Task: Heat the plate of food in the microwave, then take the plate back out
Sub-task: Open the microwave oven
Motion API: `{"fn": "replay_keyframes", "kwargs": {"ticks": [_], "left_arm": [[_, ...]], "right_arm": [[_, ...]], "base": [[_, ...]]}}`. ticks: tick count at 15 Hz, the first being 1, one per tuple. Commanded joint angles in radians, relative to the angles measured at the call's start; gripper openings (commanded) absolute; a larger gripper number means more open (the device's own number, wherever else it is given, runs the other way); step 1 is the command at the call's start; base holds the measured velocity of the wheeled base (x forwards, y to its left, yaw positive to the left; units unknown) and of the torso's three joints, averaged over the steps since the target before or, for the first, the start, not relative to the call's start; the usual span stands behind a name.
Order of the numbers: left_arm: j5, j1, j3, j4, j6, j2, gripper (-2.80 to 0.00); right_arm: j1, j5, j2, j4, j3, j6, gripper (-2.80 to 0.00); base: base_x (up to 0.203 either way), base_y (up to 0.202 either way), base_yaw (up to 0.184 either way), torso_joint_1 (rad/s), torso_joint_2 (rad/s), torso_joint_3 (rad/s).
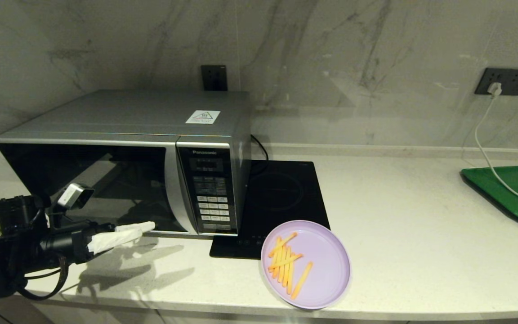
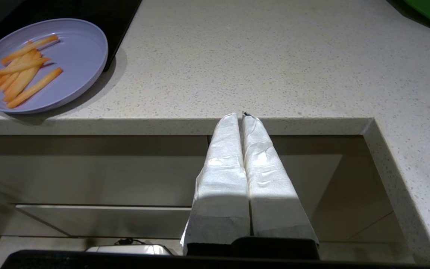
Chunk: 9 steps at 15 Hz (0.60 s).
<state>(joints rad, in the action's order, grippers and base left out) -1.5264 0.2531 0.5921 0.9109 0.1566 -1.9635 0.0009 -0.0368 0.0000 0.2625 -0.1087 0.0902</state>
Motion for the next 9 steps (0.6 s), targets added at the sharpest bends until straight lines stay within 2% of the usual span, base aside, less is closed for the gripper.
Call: {"fn": "replay_keyframes", "kwargs": {"ticks": [1, 4, 7, 9], "left_arm": [[-0.004, 0.011, -0.002, 0.018, 0.000, -0.002, 0.00], [-0.003, -0.023, 0.060, 0.077, 0.001, -0.049, 0.00], [0.080, -0.099, 0.113, 0.127, 0.001, -0.075, 0.00], [0.095, -0.139, 0.126, 0.146, 0.001, -0.080, 0.00]], "right_arm": [[0.001, 0.000, 0.000, 0.001, 0.000, 0.000, -2.80], [0.001, 0.000, 0.000, 0.001, 0.000, 0.000, -2.80], [0.001, 0.000, 0.000, 0.001, 0.000, 0.000, -2.80], [0.001, 0.000, 0.000, 0.001, 0.000, 0.000, -2.80]], "base": [[0.000, 0.000, 0.000, 0.000, 0.00, 0.000], [0.000, 0.000, 0.000, 0.000, 0.00, 0.000], [0.000, 0.000, 0.000, 0.000, 0.00, 0.000], [0.000, 0.000, 0.000, 0.000, 0.00, 0.000]]}}
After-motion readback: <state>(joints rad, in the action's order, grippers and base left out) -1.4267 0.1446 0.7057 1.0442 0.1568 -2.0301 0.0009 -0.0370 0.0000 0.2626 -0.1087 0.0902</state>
